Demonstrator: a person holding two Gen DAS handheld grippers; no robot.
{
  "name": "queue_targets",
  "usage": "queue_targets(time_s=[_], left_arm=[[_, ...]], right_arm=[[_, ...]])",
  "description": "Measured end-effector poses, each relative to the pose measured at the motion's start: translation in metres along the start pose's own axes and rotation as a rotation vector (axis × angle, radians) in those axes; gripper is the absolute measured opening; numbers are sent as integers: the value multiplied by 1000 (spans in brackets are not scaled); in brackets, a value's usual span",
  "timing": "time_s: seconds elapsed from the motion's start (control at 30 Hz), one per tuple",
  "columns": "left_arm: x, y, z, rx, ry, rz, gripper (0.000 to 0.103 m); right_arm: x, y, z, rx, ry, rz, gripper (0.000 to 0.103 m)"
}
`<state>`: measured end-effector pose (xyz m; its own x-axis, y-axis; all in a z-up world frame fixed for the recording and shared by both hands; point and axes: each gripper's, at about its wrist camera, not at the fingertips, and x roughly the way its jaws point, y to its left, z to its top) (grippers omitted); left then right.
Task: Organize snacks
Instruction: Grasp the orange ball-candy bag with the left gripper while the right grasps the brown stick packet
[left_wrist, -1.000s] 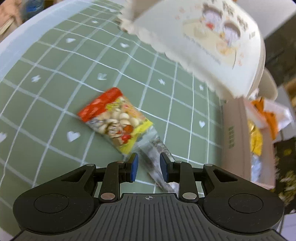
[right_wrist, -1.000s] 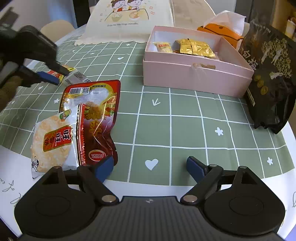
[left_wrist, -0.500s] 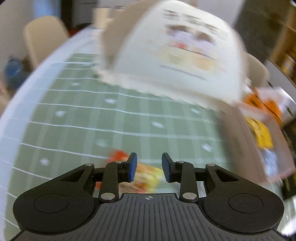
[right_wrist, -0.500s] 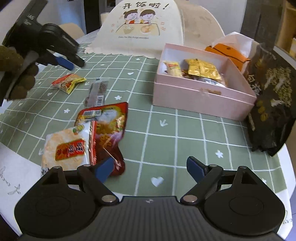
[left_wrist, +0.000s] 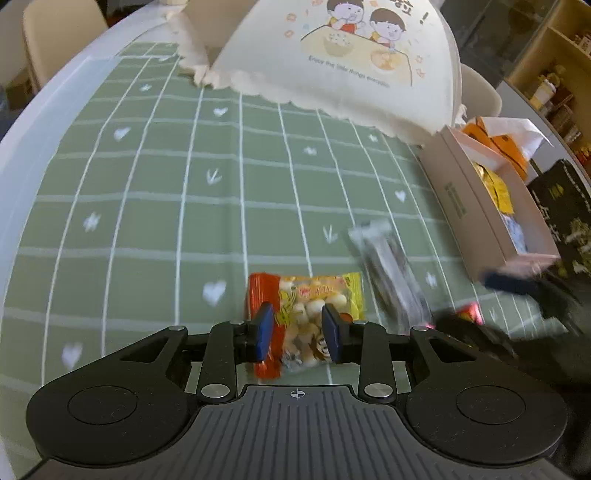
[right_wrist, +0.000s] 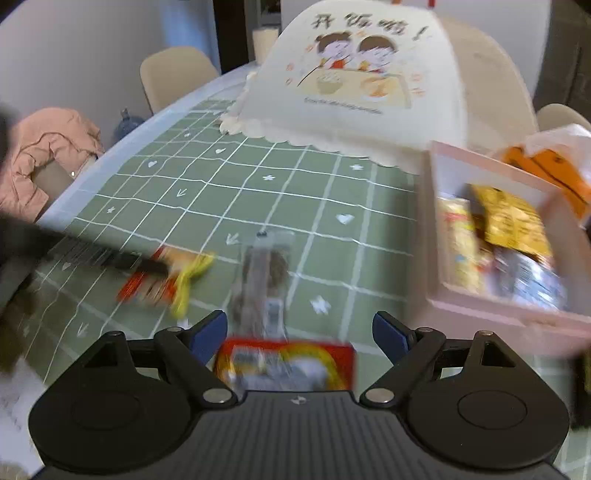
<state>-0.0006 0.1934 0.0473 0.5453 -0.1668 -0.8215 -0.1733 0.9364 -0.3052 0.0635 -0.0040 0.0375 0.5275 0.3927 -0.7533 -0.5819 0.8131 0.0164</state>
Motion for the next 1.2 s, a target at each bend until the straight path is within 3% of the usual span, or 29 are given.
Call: queue_targets(time_s=[0.1, 0.33, 0.5, 0.6, 0.63, 0.73, 0.83, 0.97, 1.1, 1.2], left_arm=[[-9, 3, -8, -13, -4, 4, 34], [-14, 11, -9, -41, -14, 27, 34], [-26, 22, -10, -126, 16, 19, 34], [-31, 30, -16, -229, 83, -29, 34], [-29, 31, -18, -272, 117, -58, 34], [-15, 33, -16, -365, 158, -106, 34], [0, 33, -1, -398, 127, -62, 34], [18, 29, 25, -333, 73, 13, 34], [29, 23, 47, -218, 17, 45, 34], [13, 5, 45, -10, -29, 94, 35]], right_arm=[[31, 10, 17, -15, 54, 15, 83], [40, 36, 17, -55, 90, 49, 51], [26, 50, -1, -120, 102, 100, 52], [18, 56, -15, -152, 97, 74, 63], [16, 55, -18, -143, 97, 71, 68], [7, 52, -27, -93, 100, 72, 69], [-4, 47, -35, -13, 102, 77, 69], [-22, 47, -46, 43, 66, 71, 70], [-31, 44, -52, 46, 57, -15, 72], [-40, 39, -55, 49, 46, -48, 72]])
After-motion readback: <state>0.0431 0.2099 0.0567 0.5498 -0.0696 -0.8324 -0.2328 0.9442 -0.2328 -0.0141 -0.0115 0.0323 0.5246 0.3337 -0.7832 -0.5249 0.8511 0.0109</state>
